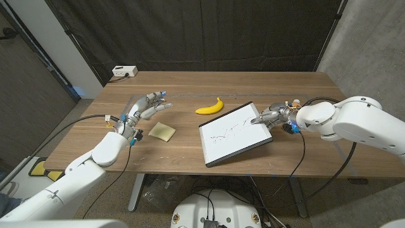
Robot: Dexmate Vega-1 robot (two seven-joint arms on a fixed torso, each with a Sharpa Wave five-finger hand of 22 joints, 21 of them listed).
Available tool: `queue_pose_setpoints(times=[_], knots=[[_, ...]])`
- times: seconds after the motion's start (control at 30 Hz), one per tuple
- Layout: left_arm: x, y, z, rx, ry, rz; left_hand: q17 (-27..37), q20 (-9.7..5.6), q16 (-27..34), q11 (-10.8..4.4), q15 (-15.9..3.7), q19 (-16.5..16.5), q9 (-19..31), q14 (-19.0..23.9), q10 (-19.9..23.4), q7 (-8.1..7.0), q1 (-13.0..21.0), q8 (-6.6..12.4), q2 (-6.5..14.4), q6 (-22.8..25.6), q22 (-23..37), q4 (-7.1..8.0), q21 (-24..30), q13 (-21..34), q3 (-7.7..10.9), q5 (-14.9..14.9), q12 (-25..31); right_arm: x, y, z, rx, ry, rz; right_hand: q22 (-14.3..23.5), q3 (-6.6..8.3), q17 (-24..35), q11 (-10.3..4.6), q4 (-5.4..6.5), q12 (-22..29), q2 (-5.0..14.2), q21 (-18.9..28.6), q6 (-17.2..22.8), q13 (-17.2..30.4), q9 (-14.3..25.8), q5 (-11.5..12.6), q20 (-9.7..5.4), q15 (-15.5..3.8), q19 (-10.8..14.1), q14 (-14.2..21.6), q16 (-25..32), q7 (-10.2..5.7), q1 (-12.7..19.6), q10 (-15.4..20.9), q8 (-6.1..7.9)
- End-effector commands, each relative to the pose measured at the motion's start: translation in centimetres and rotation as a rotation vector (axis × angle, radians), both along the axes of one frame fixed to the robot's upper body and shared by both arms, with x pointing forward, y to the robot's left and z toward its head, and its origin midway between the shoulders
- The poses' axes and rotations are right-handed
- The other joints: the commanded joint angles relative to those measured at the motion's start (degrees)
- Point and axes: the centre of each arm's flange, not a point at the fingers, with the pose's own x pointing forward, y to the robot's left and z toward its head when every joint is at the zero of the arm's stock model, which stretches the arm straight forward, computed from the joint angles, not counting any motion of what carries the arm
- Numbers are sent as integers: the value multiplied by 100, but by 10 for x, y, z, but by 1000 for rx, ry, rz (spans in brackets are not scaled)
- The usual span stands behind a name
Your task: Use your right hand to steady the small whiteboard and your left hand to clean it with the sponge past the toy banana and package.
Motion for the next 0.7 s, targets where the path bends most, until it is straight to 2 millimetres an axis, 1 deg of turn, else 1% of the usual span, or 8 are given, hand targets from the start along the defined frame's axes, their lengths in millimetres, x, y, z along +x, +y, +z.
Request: queue_pose_setpoints(times=[0.03,0.13,0.27,0.33,0.37,0.47,0.57,0.7], knots=[[-15,8,-5,171,-124,183,9,5,11,-48,-162,155,12,134,162,-17,95,31,-41,145,7,-63,37,28,-17,42,10,-7,15,-7,6,0,-6,36,209,16,-16,130,0,51,29,63,28,19,48,-5,7,-49,-2,-17,-13,-39,10,-15],[-13,9,-11,194,-163,225,10,18,12,-43,-179,229,13,185,197,-29,124,24,-54,169,7,-64,49,29,-17,51,3,-10,17,-9,9,-1,-11,52,218,16,14,132,-14,52,31,60,28,19,48,-6,8,-63,-6,-26,-16,-51,-8,-21],[-12,10,-19,236,-206,278,12,34,9,-43,-182,245,14,208,196,-43,134,20,-60,189,8,-58,44,30,-19,56,-13,-15,19,-11,6,1,-21,72,230,15,7,134,-34,49,34,56,28,20,47,-5,9,-81,-16,-40,-16,-65,-33,-29],[-15,11,-21,267,-225,314,13,33,3,-59,-184,239,14,206,194,-50,133,16,-61,189,8,-53,37,30,-20,58,-19,-18,19,-11,5,1,-24,80,234,15,-2,135,-39,49,35,61,28,20,47,-5,10,-87,-18,-44,-17,-71,-37,-30],[-17,12,-22,282,-232,329,14,37,2,-60,-180,235,14,210,200,-53,131,14,-61,192,8,-50,32,30,-21,58,-20,-19,20,-11,5,0,-26,107,251,18,39,139,-48,56,40,63,29,22,47,-6,9,-106,-18,-54,-19,-87,-33,-36],[-21,15,-25,321,-246,367,17,48,-7,-85,-197,217,15,214,224,-82,119,8,-61,207,8,-33,13,31,-27,62,-25,-22,21,-12,5,0,-30,122,260,18,6,139,-54,55,43,59,29,23,47,-5,9,-114,-18,-60,-17,-96,-32,-42],[-26,17,-28,368,-250,403,19,50,-9,-99,-206,219,15,229,240,-87,113,5,-62,217,8,-22,6,32,-30,65,-29,-24,23,-12,1,0,-30,132,265,19,10,138,-57,54,45,62,29,23,47,-5,8,-120,-18,-64,-19,-100,-31,-43],[-31,18,-29,405,-229,414,21,53,-10,-113,-210,221,16,246,244,-108,108,-2,-63,222,8,-13,-3,33,-34,68,-39,-26,26,-13,-1,3,-23,149,277,20,-10,136,-63,53,49,64,30,23,48,-5,5,-131,-19,-71,-21,-107,-28,-46]])
